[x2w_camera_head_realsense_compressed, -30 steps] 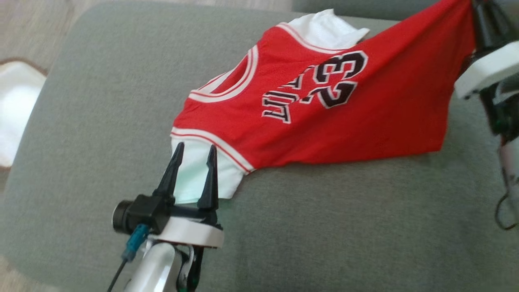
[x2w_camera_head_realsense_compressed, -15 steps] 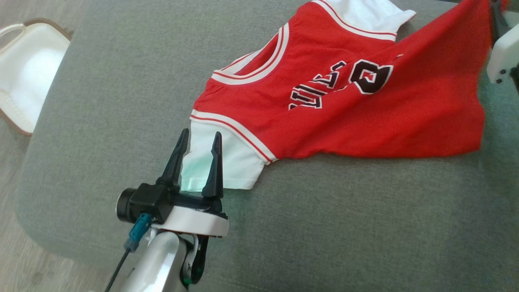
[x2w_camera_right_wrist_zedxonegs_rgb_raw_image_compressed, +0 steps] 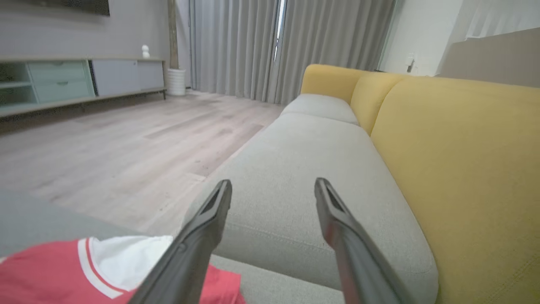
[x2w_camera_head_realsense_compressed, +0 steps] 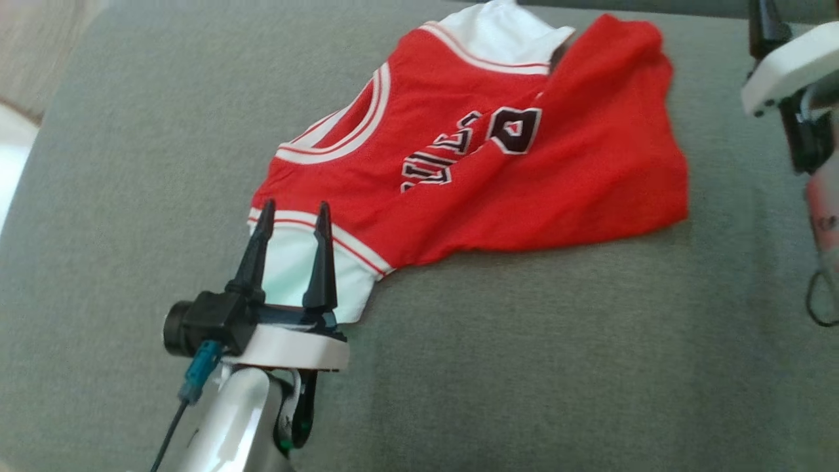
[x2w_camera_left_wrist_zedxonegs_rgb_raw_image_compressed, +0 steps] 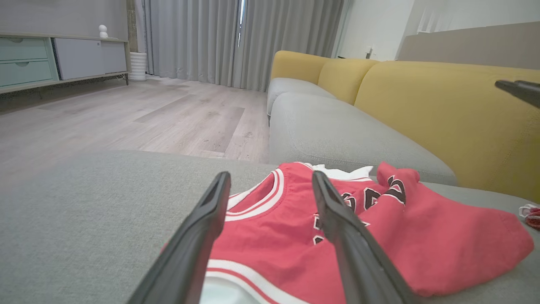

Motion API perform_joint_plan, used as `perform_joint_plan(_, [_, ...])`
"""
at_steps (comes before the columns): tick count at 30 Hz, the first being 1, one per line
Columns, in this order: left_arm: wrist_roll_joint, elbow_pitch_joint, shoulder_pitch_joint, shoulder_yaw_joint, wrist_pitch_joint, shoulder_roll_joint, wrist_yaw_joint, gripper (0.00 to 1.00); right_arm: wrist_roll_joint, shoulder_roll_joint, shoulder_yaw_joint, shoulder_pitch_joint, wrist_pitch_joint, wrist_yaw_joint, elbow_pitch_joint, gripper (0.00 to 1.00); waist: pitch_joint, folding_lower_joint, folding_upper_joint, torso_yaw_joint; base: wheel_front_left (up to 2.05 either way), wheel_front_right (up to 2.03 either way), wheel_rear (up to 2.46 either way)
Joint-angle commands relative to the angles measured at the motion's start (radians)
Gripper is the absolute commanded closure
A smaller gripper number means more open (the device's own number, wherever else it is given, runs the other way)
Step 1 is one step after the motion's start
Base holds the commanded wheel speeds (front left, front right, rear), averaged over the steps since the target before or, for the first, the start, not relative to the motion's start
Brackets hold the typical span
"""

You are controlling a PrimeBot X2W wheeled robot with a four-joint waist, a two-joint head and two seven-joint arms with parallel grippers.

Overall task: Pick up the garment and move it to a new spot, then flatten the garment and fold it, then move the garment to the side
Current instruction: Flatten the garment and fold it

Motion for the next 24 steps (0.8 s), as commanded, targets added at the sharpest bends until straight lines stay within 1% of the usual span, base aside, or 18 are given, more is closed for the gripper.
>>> perform_joint_plan(1, [0.009,-0.038,-0.021,0.04,-0.01,0.005,-0.003,0.0,0.014,0.021,0.005,0.009,-0.019,0.007,-0.052,0.0,-0.033,0.0,0.0,-0.034,0.0,0.0,0.0])
perform_joint_plan(7, [0.021,-0.05,0.009,0.068,-0.01,0.005,-0.007,0.0,0.05,0.09,-0.039,0.159,-0.043,0.007,-0.23,0.0,-0.092,0.0,0.0,-0.086,0.0,0.0,0.0])
perform_joint_plan(13, [0.029,-0.055,0.047,0.087,-0.01,0.005,-0.012,0.0,0.017,0.193,-0.118,0.401,-0.046,0.007,-0.457,0.0,-0.141,0.0,0.0,-0.117,0.0,0.0,0.0])
perform_joint_plan(16, [0.035,-0.055,0.063,0.089,-0.01,0.005,-0.019,0.0,0.001,0.246,-0.159,0.537,-0.046,0.007,-0.542,0.0,-0.159,0.0,0.0,-0.126,0.0,0.0,0.0])
perform_joint_plan(20, [0.044,-0.05,0.088,0.095,-0.01,0.005,-0.027,0.0,-0.009,0.278,-0.175,0.694,-0.046,0.007,-0.593,0.0,-0.182,0.0,0.0,-0.136,0.0,0.0,0.0])
perform_joint_plan(24, [0.051,-0.045,0.107,0.098,-0.01,0.005,-0.035,0.0,0.008,0.286,-0.181,0.797,-0.046,0.007,-0.609,0.0,-0.189,0.0,0.0,-0.139,0.0,0.0,0.0])
